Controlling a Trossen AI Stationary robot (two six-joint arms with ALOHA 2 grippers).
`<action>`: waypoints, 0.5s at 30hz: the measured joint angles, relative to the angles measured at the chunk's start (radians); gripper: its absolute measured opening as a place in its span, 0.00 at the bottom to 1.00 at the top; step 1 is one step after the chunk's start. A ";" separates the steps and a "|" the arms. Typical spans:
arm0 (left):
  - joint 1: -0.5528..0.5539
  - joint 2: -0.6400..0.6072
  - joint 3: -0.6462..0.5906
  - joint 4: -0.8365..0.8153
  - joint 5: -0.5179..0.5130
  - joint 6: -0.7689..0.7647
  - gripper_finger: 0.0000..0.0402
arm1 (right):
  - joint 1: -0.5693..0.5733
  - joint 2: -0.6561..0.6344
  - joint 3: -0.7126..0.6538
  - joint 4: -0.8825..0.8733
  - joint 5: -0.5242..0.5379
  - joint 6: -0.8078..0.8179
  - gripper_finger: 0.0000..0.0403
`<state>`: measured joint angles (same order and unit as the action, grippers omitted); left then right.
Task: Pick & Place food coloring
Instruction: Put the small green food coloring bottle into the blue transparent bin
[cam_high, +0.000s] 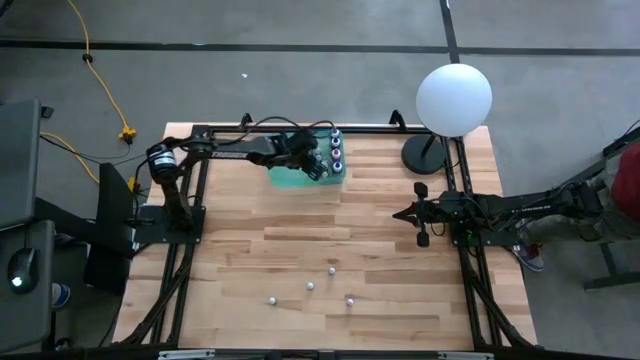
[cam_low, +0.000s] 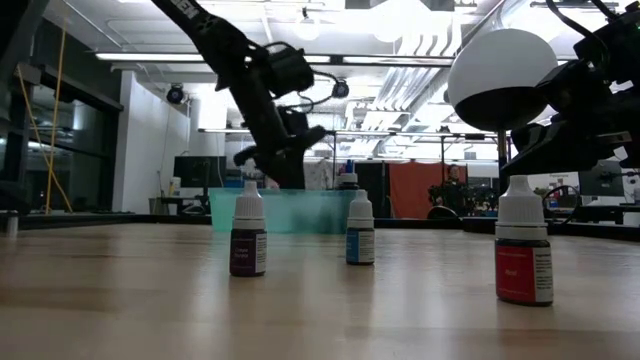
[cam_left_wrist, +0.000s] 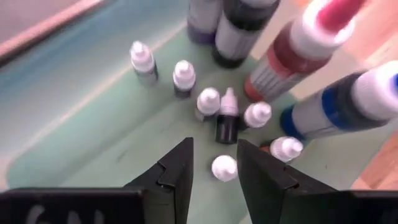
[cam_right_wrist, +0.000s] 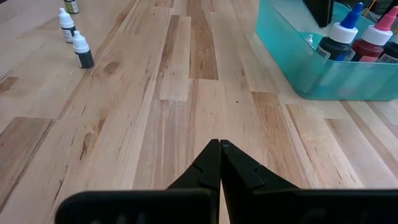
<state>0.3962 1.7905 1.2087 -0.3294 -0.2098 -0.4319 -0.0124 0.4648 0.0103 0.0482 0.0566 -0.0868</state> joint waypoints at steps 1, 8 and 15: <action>0.001 -0.014 0.000 0.000 0.003 0.006 0.29 | 0.000 0.000 0.000 0.000 0.000 0.000 0.00; -0.008 -0.135 0.000 -0.027 0.042 0.061 0.29 | 0.000 0.000 0.000 0.000 0.000 0.000 0.00; -0.074 -0.243 0.001 -0.059 0.109 0.150 0.29 | 0.000 0.000 0.000 0.000 0.000 0.000 0.00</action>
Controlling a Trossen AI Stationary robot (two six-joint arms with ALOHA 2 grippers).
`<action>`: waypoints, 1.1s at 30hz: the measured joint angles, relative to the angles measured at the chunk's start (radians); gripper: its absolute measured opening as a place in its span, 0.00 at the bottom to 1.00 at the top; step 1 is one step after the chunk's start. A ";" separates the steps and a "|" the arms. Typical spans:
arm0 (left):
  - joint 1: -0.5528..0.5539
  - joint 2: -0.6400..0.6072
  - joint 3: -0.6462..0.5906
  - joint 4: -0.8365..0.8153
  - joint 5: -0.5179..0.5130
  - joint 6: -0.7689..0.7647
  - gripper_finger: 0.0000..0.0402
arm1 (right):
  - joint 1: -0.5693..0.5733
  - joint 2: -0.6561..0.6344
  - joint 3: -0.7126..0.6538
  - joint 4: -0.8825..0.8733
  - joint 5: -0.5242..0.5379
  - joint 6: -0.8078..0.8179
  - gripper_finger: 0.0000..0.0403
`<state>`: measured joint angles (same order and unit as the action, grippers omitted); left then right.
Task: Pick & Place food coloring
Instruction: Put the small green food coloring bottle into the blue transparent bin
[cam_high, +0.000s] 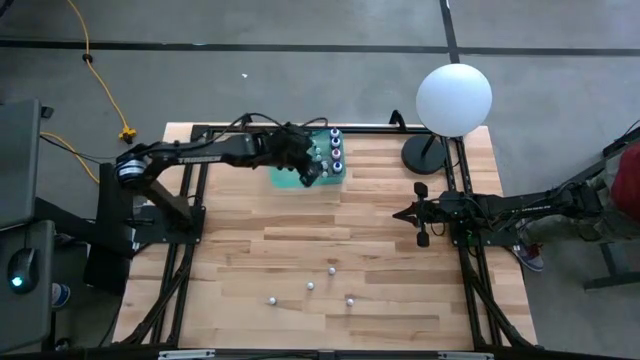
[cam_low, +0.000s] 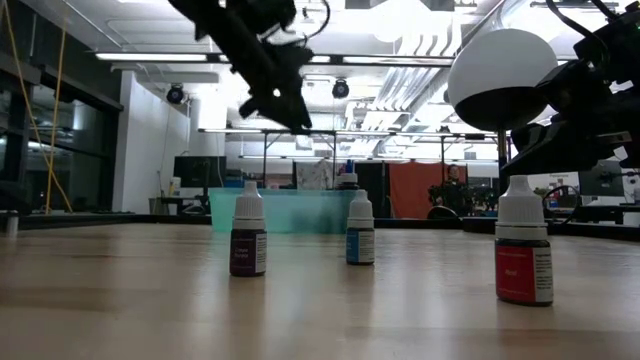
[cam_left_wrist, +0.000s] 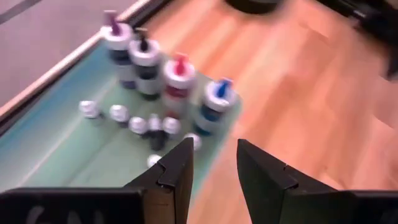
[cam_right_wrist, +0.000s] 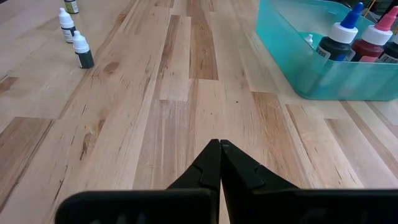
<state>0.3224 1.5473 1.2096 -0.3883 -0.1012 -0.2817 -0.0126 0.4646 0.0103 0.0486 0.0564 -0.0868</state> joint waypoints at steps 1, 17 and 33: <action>-0.015 -0.013 0.000 -0.013 0.010 0.014 0.29 | 0.000 0.000 0.000 0.000 0.000 0.000 0.00; -0.374 -0.037 -0.006 -0.070 0.114 0.071 0.29 | 0.000 0.000 0.000 0.000 0.000 0.000 0.00; -0.559 -0.102 -0.251 0.158 0.277 -0.038 0.29 | 0.000 0.000 0.000 0.000 0.000 0.000 0.00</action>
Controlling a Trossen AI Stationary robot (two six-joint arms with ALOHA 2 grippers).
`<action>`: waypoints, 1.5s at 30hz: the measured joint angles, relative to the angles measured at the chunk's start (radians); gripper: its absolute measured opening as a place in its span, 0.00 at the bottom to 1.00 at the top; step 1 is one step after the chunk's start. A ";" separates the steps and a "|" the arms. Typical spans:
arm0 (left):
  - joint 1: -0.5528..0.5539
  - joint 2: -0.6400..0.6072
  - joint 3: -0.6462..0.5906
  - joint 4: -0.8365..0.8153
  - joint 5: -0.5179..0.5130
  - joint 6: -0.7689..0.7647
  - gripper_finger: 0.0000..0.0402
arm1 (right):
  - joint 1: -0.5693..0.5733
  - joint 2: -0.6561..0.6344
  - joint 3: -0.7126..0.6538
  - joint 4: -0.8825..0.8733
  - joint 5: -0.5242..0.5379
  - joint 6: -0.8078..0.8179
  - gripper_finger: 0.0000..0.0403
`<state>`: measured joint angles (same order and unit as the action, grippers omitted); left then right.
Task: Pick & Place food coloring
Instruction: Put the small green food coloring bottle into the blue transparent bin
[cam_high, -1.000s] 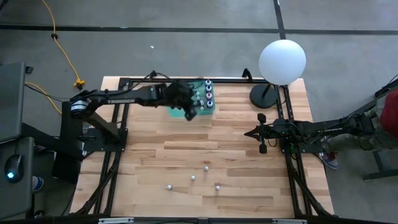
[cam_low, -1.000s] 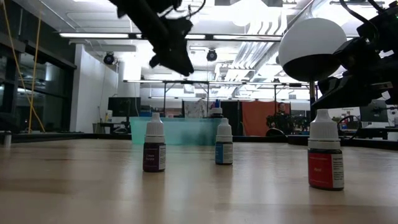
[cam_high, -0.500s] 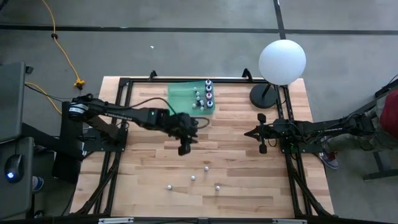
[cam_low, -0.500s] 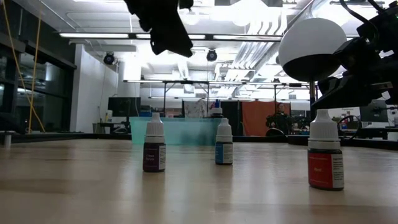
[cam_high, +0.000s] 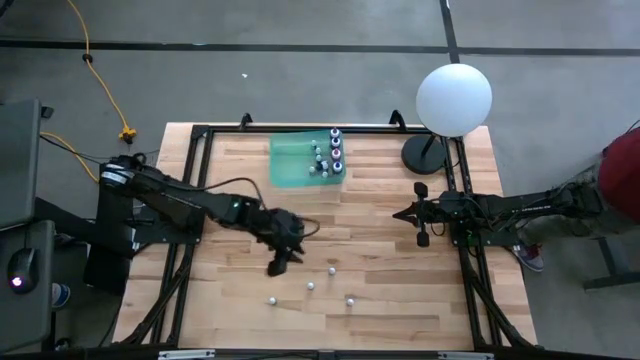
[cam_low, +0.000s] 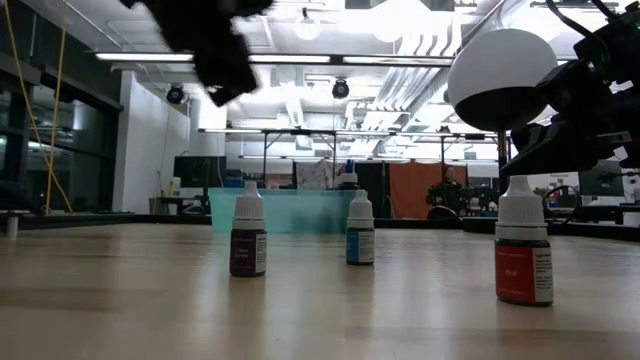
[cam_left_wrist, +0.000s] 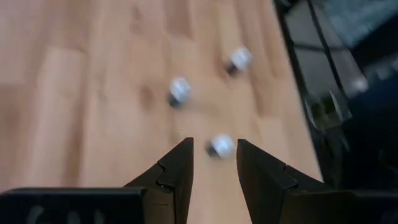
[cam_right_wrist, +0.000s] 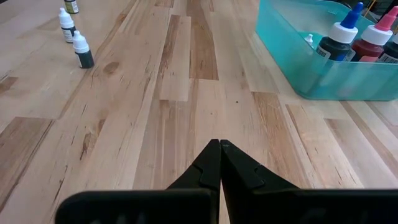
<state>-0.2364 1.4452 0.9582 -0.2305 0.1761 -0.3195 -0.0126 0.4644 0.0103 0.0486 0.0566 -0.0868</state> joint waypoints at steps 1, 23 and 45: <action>-0.017 -0.021 -0.019 -0.014 0.008 0.000 0.29 | 0.000 0.000 0.000 0.000 0.000 0.000 0.00; -0.344 -0.250 -0.151 -0.266 -0.022 -0.005 0.30 | 0.000 0.000 0.000 0.000 0.000 0.000 0.00; -0.388 0.080 0.109 -0.370 -0.078 0.103 0.65 | 0.000 0.000 0.000 -0.002 0.000 0.000 0.00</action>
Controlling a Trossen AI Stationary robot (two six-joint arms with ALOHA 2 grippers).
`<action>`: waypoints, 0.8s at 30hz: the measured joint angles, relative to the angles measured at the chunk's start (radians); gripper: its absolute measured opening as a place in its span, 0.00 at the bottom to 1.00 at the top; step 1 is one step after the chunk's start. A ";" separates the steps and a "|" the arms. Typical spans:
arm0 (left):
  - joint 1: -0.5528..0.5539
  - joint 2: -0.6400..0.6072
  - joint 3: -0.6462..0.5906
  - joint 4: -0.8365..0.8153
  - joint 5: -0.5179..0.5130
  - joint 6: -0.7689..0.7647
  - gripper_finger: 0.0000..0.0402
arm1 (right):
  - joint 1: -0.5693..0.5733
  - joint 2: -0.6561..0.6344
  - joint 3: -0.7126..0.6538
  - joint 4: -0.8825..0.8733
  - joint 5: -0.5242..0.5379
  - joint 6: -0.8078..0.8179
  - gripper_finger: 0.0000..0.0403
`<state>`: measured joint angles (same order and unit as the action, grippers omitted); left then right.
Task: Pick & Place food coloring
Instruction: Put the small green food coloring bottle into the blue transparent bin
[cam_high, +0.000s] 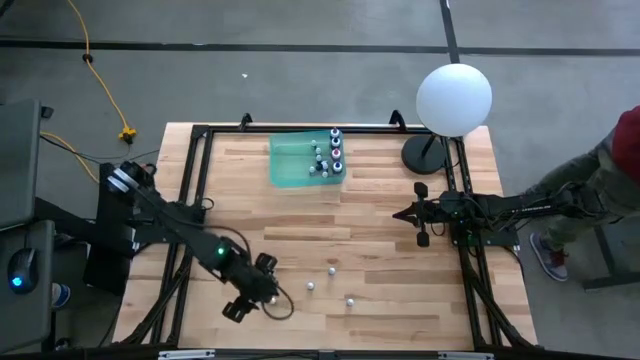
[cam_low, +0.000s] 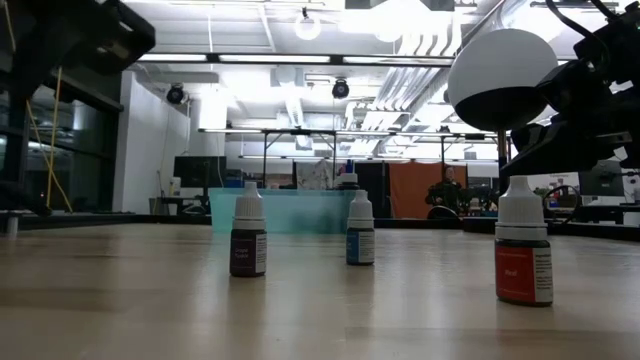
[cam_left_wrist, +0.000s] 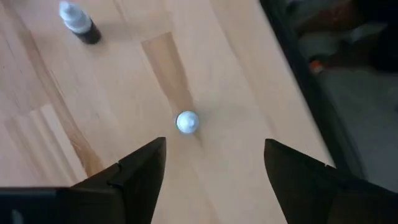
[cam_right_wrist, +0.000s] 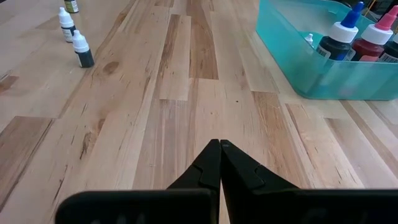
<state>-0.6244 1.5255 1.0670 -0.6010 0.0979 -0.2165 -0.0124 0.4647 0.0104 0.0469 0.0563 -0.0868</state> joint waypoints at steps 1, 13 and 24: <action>-0.007 0.016 0.006 -0.004 -0.015 0.009 0.64 | 0.000 0.000 0.000 -0.001 0.000 0.000 0.00; -0.039 0.097 0.008 0.029 -0.135 0.064 0.62 | 0.000 0.000 0.000 0.000 0.000 0.000 0.00; -0.039 0.151 0.007 0.068 -0.156 0.090 0.62 | 0.000 0.000 0.000 0.003 0.000 0.000 0.00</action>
<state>-0.6636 1.6762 1.0740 -0.5330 -0.0578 -0.1264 -0.0126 0.4646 0.0103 0.0496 0.0564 -0.0868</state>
